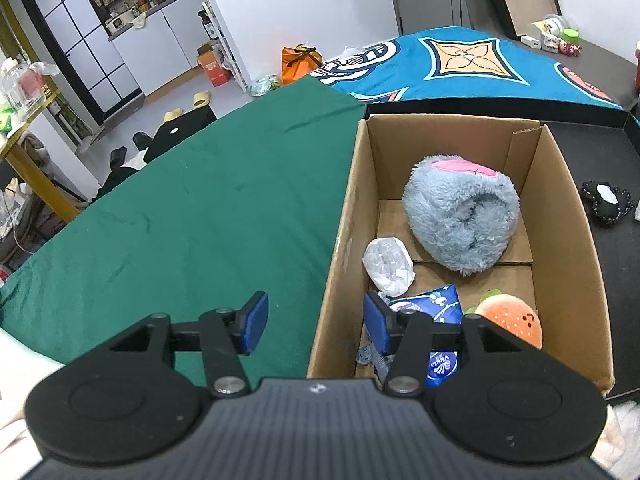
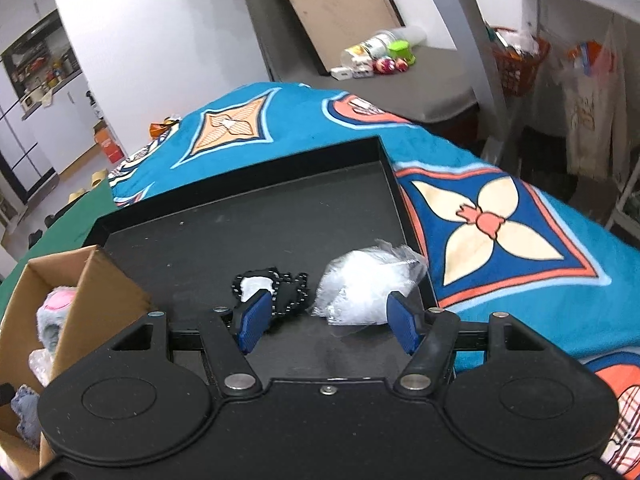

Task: Organize soft objects
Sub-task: 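Move the right tool to the clear bag of stuffing and close on it, then carry the clear stuffing bag with the right tool into the box and release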

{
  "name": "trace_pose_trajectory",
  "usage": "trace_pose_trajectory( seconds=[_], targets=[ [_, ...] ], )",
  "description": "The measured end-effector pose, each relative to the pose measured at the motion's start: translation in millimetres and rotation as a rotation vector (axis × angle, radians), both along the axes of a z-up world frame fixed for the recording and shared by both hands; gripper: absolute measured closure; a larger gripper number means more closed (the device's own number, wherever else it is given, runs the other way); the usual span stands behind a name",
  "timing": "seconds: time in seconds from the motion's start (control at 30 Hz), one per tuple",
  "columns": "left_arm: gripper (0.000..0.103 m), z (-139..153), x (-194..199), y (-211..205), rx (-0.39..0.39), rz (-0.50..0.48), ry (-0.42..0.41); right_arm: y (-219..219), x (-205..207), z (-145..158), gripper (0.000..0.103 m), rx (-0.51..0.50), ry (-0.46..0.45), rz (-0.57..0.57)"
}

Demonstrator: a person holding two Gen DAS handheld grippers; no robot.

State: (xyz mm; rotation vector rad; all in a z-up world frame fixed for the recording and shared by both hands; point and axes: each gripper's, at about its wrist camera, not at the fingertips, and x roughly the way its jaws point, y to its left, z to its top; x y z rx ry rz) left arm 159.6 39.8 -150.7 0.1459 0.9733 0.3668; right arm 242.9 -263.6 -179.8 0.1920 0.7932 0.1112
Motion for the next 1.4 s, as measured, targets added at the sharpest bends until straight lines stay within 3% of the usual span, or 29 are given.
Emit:
trace_pose_trajectory(
  seconds=[0.37,0.67,0.83,0.97,1.4],
  targets=[
    [0.052,-4.3,8.6,-9.7,0.053,-0.004,0.034,-20.4,18.9,-17.3,0.04,0.083,0.04,-0.082],
    [0.052,-6.9,11.3,-9.1,0.052,-0.002,0.043,-27.0,33.6,-33.9,0.04,0.103,0.087,-0.112],
    [0.052,-6.6,11.7,-9.1,0.046,0.001,0.038,-23.0,34.2,-35.0,0.063,0.077,0.07,-0.095],
    [0.052,-3.9,10.3,-7.9,0.031,0.004,0.024,-20.5,30.2,-31.1,0.072,0.048,0.065,-0.075],
    [0.052,3.5,0.3,0.1,-0.005,0.016,-0.018,-1.5,1.4,-8.2,0.074,0.01,0.062,0.037]
  ],
)
